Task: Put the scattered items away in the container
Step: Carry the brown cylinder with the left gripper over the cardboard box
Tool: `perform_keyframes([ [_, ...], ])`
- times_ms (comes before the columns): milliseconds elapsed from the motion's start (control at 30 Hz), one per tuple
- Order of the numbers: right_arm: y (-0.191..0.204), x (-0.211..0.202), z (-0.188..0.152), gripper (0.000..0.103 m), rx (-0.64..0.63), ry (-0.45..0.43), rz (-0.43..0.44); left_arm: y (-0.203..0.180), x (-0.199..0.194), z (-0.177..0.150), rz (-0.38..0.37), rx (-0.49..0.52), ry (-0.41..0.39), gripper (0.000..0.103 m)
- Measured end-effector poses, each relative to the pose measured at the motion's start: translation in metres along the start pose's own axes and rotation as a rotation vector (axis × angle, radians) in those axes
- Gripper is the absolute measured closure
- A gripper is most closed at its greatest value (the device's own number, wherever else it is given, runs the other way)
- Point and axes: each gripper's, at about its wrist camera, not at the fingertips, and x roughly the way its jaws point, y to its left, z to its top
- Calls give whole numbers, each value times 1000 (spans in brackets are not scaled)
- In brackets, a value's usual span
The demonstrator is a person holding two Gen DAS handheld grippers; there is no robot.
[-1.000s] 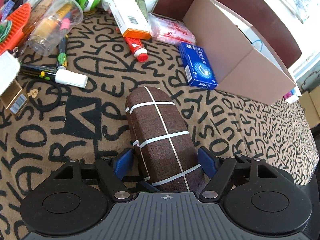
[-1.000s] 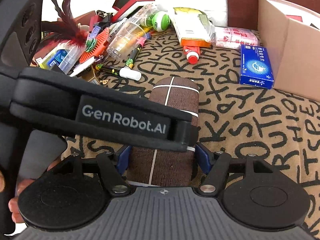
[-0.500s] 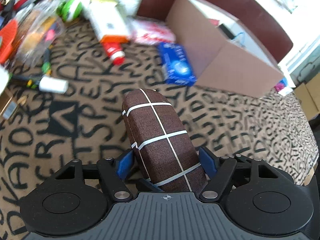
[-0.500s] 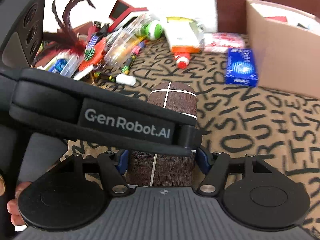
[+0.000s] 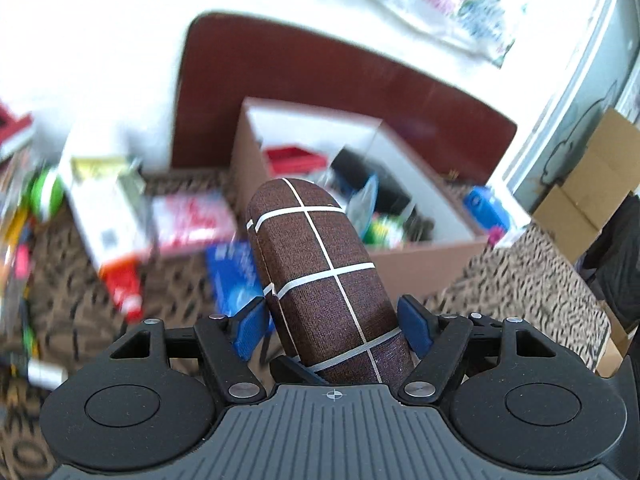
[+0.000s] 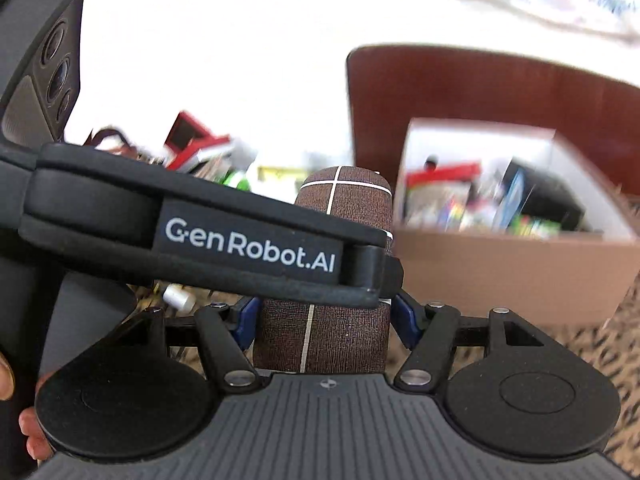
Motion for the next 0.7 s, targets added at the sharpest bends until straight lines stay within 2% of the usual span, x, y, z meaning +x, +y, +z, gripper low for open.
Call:
perform_keyframes([
  [167,-17,11,36,33,-15,-53,-44,-8,19,44,-24,15,-28,31],
  [367,-48,40,73,33,-6,-53,-74,-1,60,89,-54,-3,-28,31],
  [700,-91,115,103,33,-2,47,-113,32,152,134,-75,-67,50,32],
])
